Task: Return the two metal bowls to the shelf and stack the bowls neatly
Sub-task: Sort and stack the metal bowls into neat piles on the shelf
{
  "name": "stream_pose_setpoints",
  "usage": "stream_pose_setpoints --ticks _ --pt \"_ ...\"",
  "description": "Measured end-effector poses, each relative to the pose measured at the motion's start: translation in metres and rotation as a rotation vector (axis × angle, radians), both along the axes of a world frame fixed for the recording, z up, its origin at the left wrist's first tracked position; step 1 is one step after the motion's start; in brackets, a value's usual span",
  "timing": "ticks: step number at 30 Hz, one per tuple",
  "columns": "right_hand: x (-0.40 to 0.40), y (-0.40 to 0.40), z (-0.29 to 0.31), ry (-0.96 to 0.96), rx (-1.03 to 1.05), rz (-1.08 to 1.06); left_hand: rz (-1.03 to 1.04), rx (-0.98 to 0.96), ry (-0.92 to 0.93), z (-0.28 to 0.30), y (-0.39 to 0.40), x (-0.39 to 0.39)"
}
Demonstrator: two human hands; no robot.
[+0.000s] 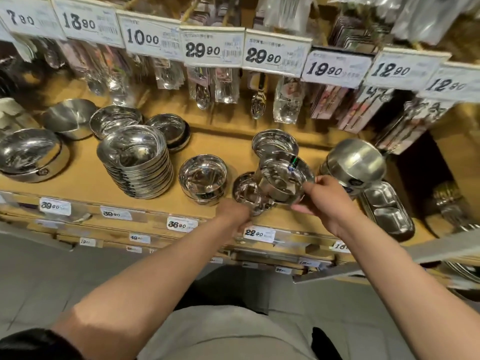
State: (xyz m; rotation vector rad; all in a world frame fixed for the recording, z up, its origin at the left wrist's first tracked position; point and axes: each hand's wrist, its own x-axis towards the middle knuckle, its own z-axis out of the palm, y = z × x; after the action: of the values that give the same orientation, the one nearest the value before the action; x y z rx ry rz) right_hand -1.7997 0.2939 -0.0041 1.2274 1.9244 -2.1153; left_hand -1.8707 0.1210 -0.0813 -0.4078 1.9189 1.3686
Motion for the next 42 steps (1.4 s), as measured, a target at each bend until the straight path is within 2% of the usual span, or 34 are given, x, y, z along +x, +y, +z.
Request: stream_pose_setpoints --ticks 4,6,9,11,18,20,22,23,25,28,31,33,39,42 --pt "-0.002 -0.004 0.01 0.025 -0.056 0.029 0.09 -0.016 0.11 -0.003 -0.006 -0.008" --pt "-0.004 -0.007 0.011 0.034 -0.05 0.039 0.065 -0.078 0.155 -0.005 -0.007 -0.004" --pt "-0.005 -0.009 0.009 0.031 -0.037 0.038 0.015 -0.02 0.07 -0.01 0.0 0.004" --pt "-0.004 -0.008 0.005 0.03 -0.028 0.027 0.058 0.048 0.007 -0.013 0.005 0.005" --pt "-0.006 -0.004 -0.006 0.014 0.039 0.013 0.041 0.118 -0.049 -0.001 0.004 -0.007" --pt "-0.01 -0.003 -0.007 0.014 0.034 0.003 -0.072 0.011 -0.012 0.013 -0.003 -0.005" --pt "-0.012 -0.001 -0.008 0.012 0.027 0.021 -0.232 -0.194 0.18 0.026 -0.014 -0.007" --pt "-0.013 0.001 -0.007 0.007 0.02 0.041 -0.248 -0.217 0.274 0.033 -0.019 -0.009" --pt "-0.014 0.004 -0.004 -0.018 0.013 0.112 -0.179 -0.069 0.318 0.05 -0.029 -0.018" --pt "-0.017 0.005 0.004 -0.029 -0.007 0.262 -0.113 0.227 0.103 0.081 -0.031 -0.036" --pt "-0.024 0.001 0.012 -0.004 -0.016 0.337 -0.31 0.218 0.028 0.098 -0.028 -0.045" --pt "-0.029 -0.001 0.016 -0.013 0.03 0.311 -0.359 0.217 0.016 0.099 -0.029 -0.047" --pt "-0.017 -0.016 0.022 -0.028 -0.109 0.344 -0.097 0.304 0.014 0.091 -0.02 -0.041" --pt "-0.018 -0.025 0.019 0.009 -0.203 0.258 -0.084 0.267 0.036 0.083 -0.014 -0.035"
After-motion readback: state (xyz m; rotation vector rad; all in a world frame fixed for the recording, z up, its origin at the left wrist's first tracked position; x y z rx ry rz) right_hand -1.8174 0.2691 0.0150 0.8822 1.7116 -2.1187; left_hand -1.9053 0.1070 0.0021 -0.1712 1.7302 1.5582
